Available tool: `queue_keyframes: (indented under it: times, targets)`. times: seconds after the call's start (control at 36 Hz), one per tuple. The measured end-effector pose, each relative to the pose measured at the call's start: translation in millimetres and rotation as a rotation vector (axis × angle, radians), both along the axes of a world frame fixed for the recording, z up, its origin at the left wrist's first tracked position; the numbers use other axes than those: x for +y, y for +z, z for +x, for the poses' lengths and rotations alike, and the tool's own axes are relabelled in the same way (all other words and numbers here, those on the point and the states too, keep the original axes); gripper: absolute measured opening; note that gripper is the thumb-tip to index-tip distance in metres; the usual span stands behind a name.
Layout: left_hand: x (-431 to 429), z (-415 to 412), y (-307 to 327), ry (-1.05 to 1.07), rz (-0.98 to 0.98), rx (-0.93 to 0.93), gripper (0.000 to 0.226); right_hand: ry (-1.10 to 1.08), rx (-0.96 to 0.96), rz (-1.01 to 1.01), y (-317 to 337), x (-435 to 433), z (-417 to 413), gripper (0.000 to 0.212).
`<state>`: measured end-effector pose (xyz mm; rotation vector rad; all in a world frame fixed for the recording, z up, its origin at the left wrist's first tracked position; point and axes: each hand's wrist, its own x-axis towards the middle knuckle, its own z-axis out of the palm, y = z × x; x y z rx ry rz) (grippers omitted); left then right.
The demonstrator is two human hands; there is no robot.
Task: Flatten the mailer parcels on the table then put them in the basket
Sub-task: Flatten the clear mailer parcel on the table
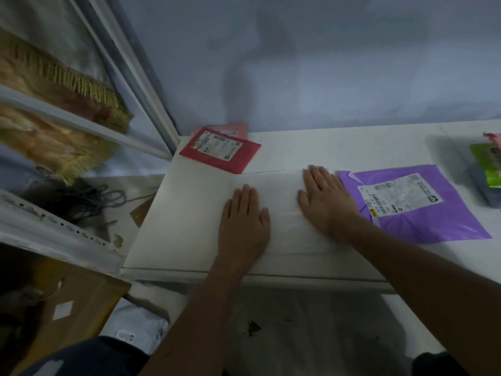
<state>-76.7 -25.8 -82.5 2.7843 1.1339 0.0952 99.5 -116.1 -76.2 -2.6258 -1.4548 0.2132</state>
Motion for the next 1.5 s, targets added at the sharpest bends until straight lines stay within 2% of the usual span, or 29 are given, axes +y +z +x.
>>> queue_keyframes:
  times: [0.17, 0.28, 0.39, 0.56, 0.69, 0.83, 0.89, 1.06, 1.14, 1.22, 1.36, 1.42, 1.47, 1.5]
  targets:
    - [7.5, -11.2, -3.7, 0.057, 0.001, -0.003, 0.060, -0.008, -0.041, -0.038, 4.1, 6.4, -1.2, 0.063]
    - [6.4, -10.3, -2.7, 0.056, 0.007, 0.002, 0.061, 0.076, 0.025, 0.050, 16.1, 21.8, -31.4, 0.073]
    - [5.3, -12.5, -0.5, -0.002, 0.024, 0.065, 0.076, 0.255, 0.085, 0.047, 12.2, 30.2, -78.7, 0.056]
    - [8.9, -11.7, -3.7, 0.043, 0.026, 0.024, 0.074, 0.226, 0.051, 0.041, 2.3, 7.3, -52.7, 0.065]
    - [9.3, -11.1, -3.3, 0.046, 0.025, 0.038, 0.076, 0.174, -0.006, 0.045, 1.6, -13.1, -30.5, 0.081]
    - [10.7, -12.2, -1.5, 0.032, 0.010, 0.037, 0.079, 0.089, 0.012, 0.019, 3.0, -22.5, -16.4, 0.082]
    - [10.9, -12.7, -0.8, 0.035, 0.027, 0.023, 0.077, 0.090, 0.017, 0.023, 4.0, -22.8, -15.7, 0.074]
    - [12.3, -10.6, 0.6, 0.044, -0.028, 0.033, 0.061, 0.082, 0.083, 0.000, 7.0, -21.9, -15.4, 0.067]
    - [17.4, -9.3, 10.3, 0.039, -0.153, -0.001, 0.057, 0.014, 0.179, 0.072, 13.1, -19.3, -14.1, 0.068]
    - [25.2, -8.1, 32.8, 0.142, -0.351, -0.167, 0.053, -0.156, 0.334, 0.239, 24.5, -15.7, -9.2, 0.064]
    - [45.5, -12.4, 55.4, 0.491, -0.679, -0.536, 0.061, -0.441, 0.455, 0.256, 44.8, -8.5, 8.7, 0.023]
    - [54.8, -15.8, 55.7, 0.579, -0.819, -0.582, 0.057, -0.504, 0.554, 0.261, 46.6, -7.0, 12.1, 0.033]
    - [60.4, -18.9, 54.8, 0.616, -0.947, -0.629, 0.037, -0.566, 0.712, 0.321, 43.8, -6.2, 13.2, 0.050]
    - [62.5, -19.4, 54.8, 0.630, -1.002, -0.660, 0.030, -0.587, 0.788, 0.355, 42.0, -5.8, 13.8, 0.052]
